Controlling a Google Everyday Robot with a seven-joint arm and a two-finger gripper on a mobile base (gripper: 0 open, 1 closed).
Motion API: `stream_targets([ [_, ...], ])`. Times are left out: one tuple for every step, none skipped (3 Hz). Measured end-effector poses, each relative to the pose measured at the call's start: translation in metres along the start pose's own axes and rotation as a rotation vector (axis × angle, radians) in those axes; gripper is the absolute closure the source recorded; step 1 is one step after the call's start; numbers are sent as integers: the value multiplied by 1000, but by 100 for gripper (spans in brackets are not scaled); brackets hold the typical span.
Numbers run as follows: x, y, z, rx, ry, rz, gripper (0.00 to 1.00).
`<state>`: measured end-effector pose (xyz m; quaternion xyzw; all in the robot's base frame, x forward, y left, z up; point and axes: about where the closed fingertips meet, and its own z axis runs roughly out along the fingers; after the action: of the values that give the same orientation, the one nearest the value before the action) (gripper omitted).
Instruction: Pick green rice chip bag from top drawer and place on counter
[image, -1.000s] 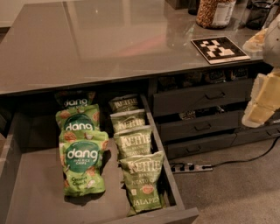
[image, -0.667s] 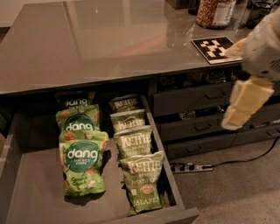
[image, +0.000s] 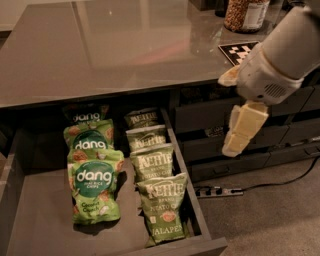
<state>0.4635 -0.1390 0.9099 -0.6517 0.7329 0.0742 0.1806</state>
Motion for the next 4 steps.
stream_targets([
  [1, 1, 7, -26, -10, 2, 0],
  [-14, 3, 18, -36, -11, -35, 0],
  [-58, 18, 39, -34, -94, -113, 0],
  [-108, 20, 61, 8, -226, -184, 0],
])
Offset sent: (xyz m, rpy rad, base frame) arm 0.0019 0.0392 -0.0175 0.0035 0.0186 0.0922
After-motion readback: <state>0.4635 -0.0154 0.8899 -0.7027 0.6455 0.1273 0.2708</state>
